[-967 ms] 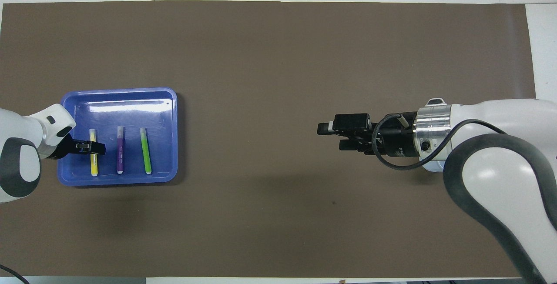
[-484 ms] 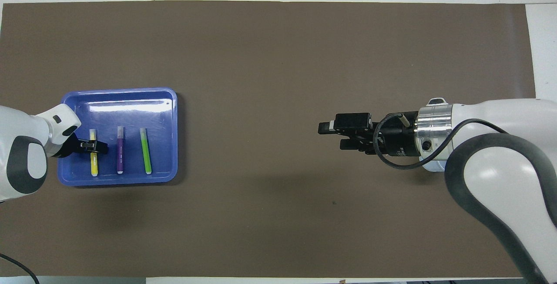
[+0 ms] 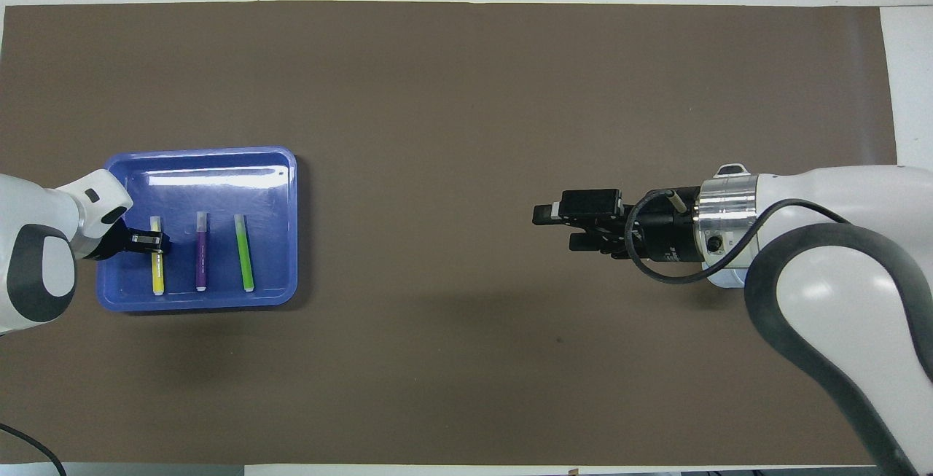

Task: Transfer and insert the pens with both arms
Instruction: 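Lower the left gripper onto the yellow pen in the blue tray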

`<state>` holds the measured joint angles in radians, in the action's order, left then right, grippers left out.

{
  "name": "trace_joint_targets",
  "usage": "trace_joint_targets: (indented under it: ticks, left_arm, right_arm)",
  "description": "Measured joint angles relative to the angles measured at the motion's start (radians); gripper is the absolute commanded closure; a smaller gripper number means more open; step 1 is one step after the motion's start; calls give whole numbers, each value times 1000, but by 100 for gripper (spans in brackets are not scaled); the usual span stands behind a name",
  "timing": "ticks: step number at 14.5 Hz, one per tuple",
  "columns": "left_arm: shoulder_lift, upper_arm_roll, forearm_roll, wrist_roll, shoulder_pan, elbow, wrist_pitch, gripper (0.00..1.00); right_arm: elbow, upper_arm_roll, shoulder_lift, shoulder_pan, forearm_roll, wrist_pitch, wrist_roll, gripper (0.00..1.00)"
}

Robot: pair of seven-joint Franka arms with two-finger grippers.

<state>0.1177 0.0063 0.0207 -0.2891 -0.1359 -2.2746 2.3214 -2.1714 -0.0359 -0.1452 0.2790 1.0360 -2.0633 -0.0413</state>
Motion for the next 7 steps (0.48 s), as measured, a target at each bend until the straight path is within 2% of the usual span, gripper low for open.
trace_joint_targets:
  ticks: [4, 7]
  left_arm:
    - [0, 1, -1, -1, 0, 2, 1, 98]
    - [0, 0, -1, -1, 0, 2, 1, 100]
  right_arm:
    - [0, 0, 0, 0, 0, 0, 0, 0]
    - [0, 0, 0, 0, 0, 0, 0, 0]
